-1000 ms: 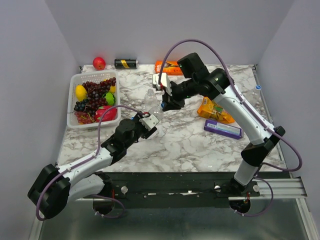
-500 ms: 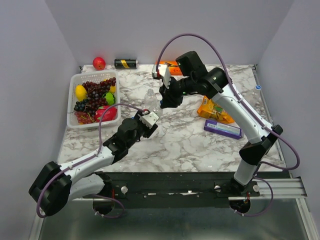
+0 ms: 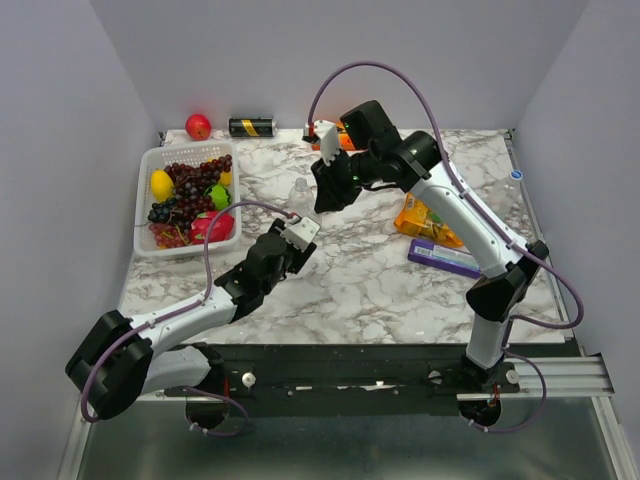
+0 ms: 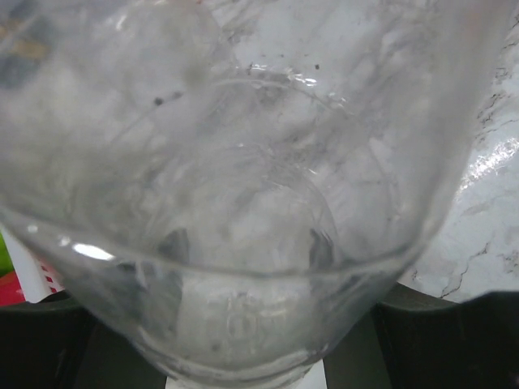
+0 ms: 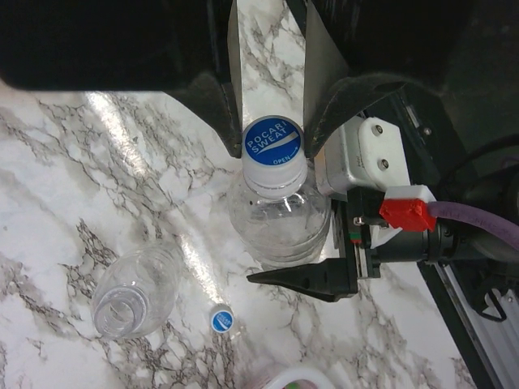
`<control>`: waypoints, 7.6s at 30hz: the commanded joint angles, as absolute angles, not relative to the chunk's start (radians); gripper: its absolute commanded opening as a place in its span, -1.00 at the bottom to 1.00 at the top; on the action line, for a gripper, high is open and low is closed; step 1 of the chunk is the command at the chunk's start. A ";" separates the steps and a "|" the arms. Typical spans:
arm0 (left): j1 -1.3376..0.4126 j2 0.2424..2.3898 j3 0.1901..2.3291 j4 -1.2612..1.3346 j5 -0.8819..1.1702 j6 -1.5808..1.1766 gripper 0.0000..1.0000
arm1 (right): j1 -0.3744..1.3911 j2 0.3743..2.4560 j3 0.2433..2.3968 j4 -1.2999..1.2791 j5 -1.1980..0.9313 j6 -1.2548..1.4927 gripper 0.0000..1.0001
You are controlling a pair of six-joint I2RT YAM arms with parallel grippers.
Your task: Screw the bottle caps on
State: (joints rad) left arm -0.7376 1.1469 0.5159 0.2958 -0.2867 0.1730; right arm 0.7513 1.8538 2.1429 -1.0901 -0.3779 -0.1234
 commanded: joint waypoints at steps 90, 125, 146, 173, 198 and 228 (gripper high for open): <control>-0.690 1.121 0.667 0.033 0.486 0.558 -1.00 | 0.746 1.499 1.710 -1.264 -0.701 -1.524 -0.45; -0.721 1.114 0.768 -0.208 0.165 0.414 -1.00 | 0.462 1.543 1.920 -1.177 -0.980 -0.813 0.37; -0.707 1.077 0.818 -0.334 0.380 0.732 -1.00 | 0.650 1.315 1.586 -1.321 -0.845 -1.813 0.31; -0.707 1.114 0.833 -0.290 0.394 0.700 -1.00 | 0.709 1.379 1.575 -1.158 -0.870 -1.683 -0.49; -0.747 1.147 0.801 0.218 -0.604 0.382 -1.00 | 0.592 1.944 2.126 -1.055 -0.816 0.120 -0.57; -0.739 1.088 0.782 -0.245 0.256 0.607 -1.00 | 0.574 1.327 1.643 -1.072 -0.848 -1.444 0.43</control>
State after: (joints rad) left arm -0.7410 1.0878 0.7460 -0.1741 0.0742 0.5274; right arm 0.5339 1.3632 1.7126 -1.1004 -0.8845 -1.0599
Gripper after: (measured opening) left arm 0.664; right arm 0.714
